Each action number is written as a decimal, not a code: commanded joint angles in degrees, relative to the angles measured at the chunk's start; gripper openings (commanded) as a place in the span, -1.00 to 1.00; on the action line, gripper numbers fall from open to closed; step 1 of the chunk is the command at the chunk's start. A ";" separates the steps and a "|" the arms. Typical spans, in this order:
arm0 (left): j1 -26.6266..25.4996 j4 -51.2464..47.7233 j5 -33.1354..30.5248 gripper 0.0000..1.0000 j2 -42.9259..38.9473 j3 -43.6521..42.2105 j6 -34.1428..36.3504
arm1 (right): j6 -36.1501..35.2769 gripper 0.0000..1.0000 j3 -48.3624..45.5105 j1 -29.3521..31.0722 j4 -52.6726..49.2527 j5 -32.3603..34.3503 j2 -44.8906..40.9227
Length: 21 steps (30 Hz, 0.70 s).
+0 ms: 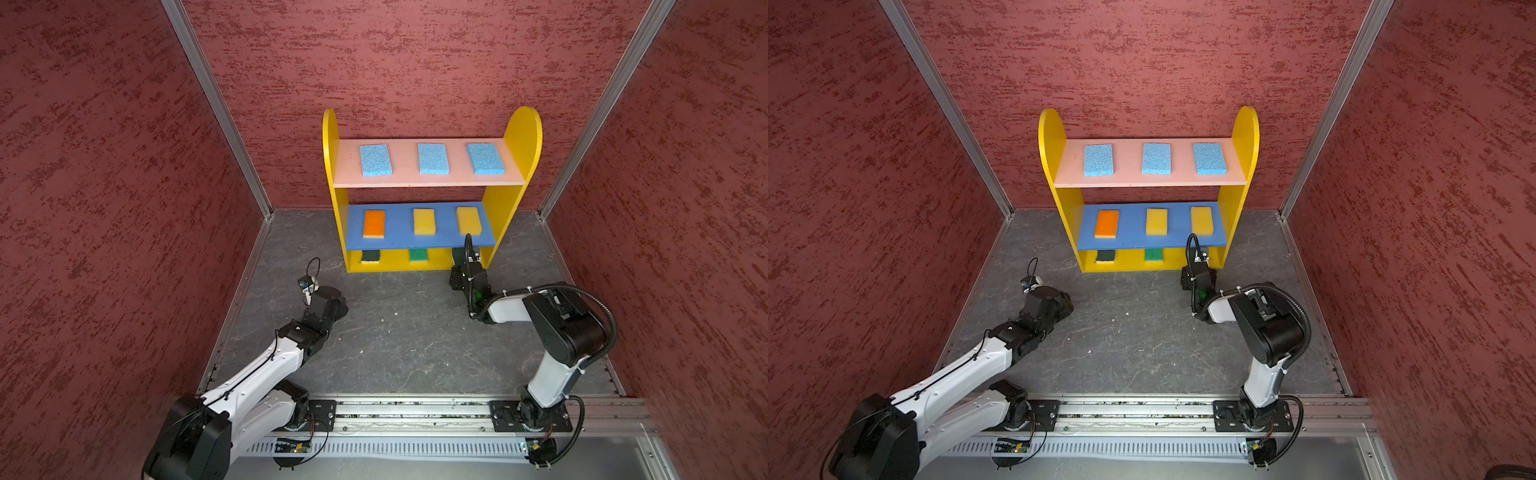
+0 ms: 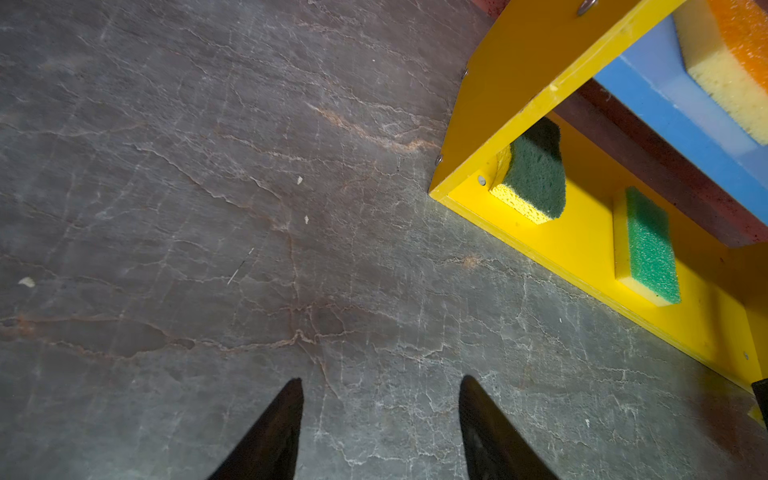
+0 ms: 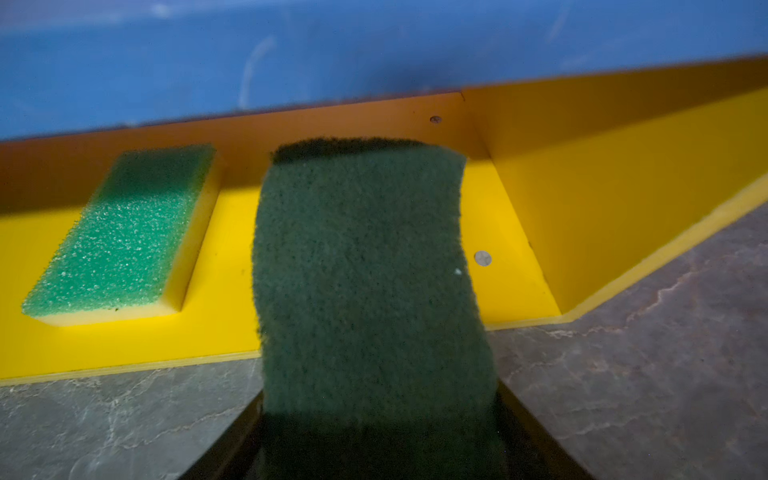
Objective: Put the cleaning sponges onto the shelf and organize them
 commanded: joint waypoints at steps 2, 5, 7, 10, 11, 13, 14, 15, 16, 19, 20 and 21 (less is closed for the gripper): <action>-0.14 1.72 -0.59 0.21 1.51 1.88 1.10 | -0.14 0.40 1.32 -1.17 3.49 0.35 1.43; -0.22 2.24 -0.51 0.20 2.33 2.27 1.05 | 0.68 0.40 0.80 -1.81 4.82 0.43 1.43; -0.32 2.34 -0.33 0.20 2.87 2.61 1.14 | 0.45 0.40 1.00 -1.93 5.34 0.05 1.84; -0.41 2.30 -0.41 0.20 3.45 3.08 1.38 | -0.47 0.40 2.23 -1.98 4.85 -1.19 2.88; -0.48 2.28 -0.43 0.20 3.65 3.17 1.42 | -0.87 0.40 2.58 -2.08 4.75 -1.74 3.22; -0.54 2.28 -0.47 0.20 3.93 3.27 1.30 | -1.15 0.40 3.21 -2.13 4.43 -2.19 3.62; -0.56 2.43 -0.52 0.20 4.10 3.35 1.29 | -1.17 0.41 3.45 -2.24 4.43 -2.32 3.88; -0.60 2.48 -0.44 0.20 4.28 3.50 1.18 | -1.16 0.40 3.75 -2.34 4.27 -2.51 4.11; -0.70 2.46 -0.52 0.20 4.57 3.57 1.21 | -1.08 0.42 4.03 -2.46 3.98 -2.64 4.27; -1.00 2.64 -0.70 0.20 5.21 3.99 1.07 | -0.65 0.44 4.95 -2.69 2.86 -2.45 4.82; -1.10 2.68 -0.71 0.20 5.39 4.02 1.04 | -0.48 0.46 5.47 -2.77 2.06 -2.33 5.06; -1.19 2.64 -0.78 0.20 5.52 4.16 1.05 | -0.26 0.48 5.87 -2.84 1.30 -2.22 5.27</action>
